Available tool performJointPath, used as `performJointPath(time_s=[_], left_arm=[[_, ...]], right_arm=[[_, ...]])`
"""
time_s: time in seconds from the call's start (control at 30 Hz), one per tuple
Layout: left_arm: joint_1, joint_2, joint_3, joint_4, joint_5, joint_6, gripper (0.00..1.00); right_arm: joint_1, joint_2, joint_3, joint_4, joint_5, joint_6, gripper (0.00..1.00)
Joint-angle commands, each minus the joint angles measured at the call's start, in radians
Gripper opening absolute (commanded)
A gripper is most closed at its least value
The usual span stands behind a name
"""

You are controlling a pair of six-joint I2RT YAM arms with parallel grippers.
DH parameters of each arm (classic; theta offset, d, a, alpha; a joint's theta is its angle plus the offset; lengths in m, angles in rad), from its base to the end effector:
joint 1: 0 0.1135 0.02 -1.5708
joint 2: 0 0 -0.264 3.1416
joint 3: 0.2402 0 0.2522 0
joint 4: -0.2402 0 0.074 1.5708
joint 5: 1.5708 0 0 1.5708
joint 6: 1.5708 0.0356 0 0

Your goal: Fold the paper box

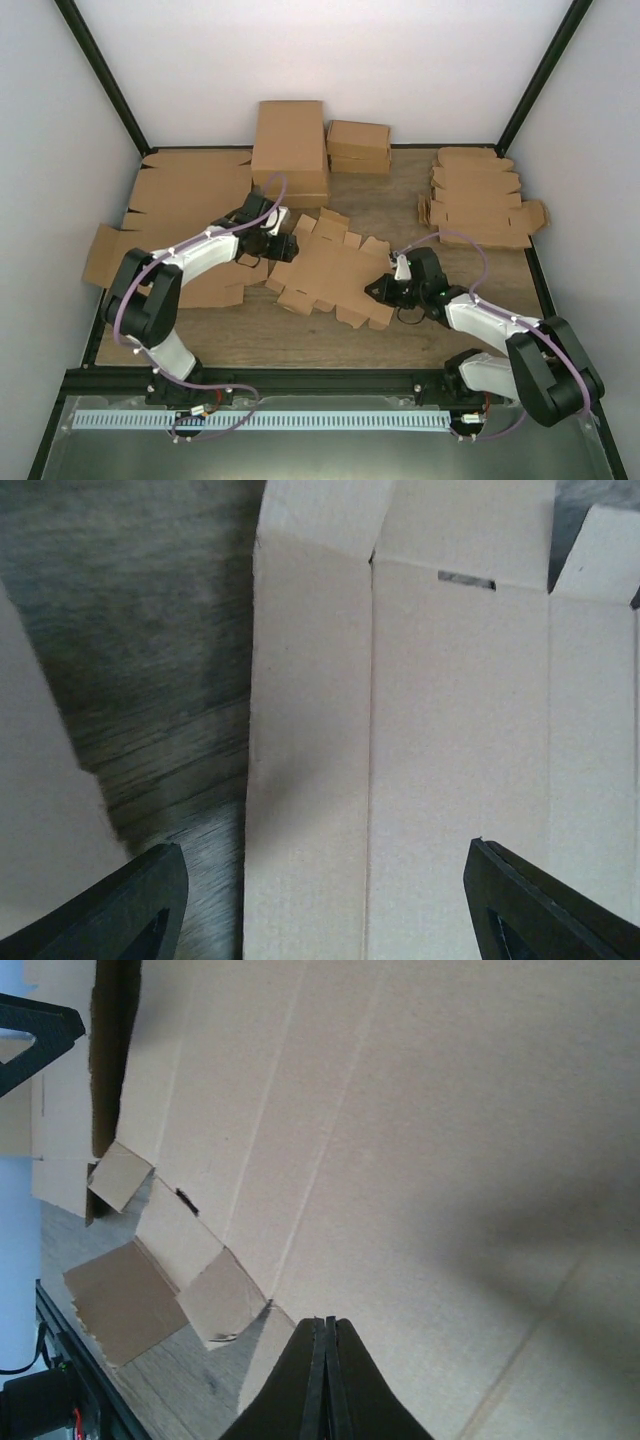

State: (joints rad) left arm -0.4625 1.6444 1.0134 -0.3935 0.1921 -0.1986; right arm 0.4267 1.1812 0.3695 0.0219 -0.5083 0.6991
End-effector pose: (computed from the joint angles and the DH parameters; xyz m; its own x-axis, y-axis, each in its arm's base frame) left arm 0.2916 -0.1530 0.1876 -0.8536 0.2092 -0.4771 0.3655 0.8930 -0.2624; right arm 0.1802 0.1010 0.1467 -0.9283 0.1955 -0.3164 -0.0994 0.6893 0.7176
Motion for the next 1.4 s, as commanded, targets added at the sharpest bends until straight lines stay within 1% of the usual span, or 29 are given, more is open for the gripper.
performJointPath(time_s=[0.0,0.1,0.2,0.33,0.47,0.57,0.7,0.8,0.87,0.93,1.03,1.13,1.2,1.37], left_arm=[[0.014,0.055,0.049,0.031,0.092,0.058,0.79],[0.022,0.101,0.071,0.022,0.079,0.055,0.79],[0.027,0.127,0.083,0.031,0.085,0.049,0.82],[0.036,0.163,0.091,0.034,0.102,0.035,0.83],[0.039,0.185,0.092,0.039,0.096,0.022,0.83],[0.038,0.198,0.09,0.051,0.122,0.015,0.83],[0.038,0.209,0.087,0.066,0.207,0.012,0.82],[0.038,0.208,0.082,0.071,0.268,0.004,0.76],[0.038,0.181,0.076,0.073,0.264,-0.015,0.69],[0.036,0.116,0.046,0.097,0.253,-0.048,0.62],[0.026,0.05,0.027,0.109,0.263,-0.067,0.55],[0.003,0.035,0.03,0.084,0.263,-0.074,0.48],[-0.033,0.034,0.033,0.066,0.23,-0.09,0.42],[-0.139,0.031,0.042,0.046,0.086,-0.107,0.35]], right_arm=[[-0.029,0.01,-0.027,0.055,-0.013,-0.029,0.01],[-0.058,0.015,-0.054,0.074,-0.027,-0.034,0.01],[-0.083,0.011,-0.087,0.101,-0.047,-0.032,0.01],[-0.091,0.011,-0.125,0.127,-0.048,-0.022,0.01],[-0.092,0.011,-0.143,0.116,-0.025,-0.015,0.01],[-0.091,0.002,-0.153,0.098,-0.009,-0.016,0.01],[-0.092,-0.031,-0.173,0.08,0.004,-0.007,0.01],[-0.092,-0.056,-0.185,0.066,0.007,0.002,0.01],[-0.091,-0.067,-0.188,0.055,0.003,0.002,0.01],[-0.091,-0.078,-0.186,0.034,-0.002,0.003,0.01],[-0.092,-0.104,-0.19,0.011,-0.004,0.012,0.01],[-0.092,-0.127,-0.2,0.003,-0.015,0.027,0.01],[-0.092,-0.137,-0.205,0.0,-0.021,0.033,0.01],[-0.092,-0.157,-0.217,-0.015,-0.025,0.038,0.01]])
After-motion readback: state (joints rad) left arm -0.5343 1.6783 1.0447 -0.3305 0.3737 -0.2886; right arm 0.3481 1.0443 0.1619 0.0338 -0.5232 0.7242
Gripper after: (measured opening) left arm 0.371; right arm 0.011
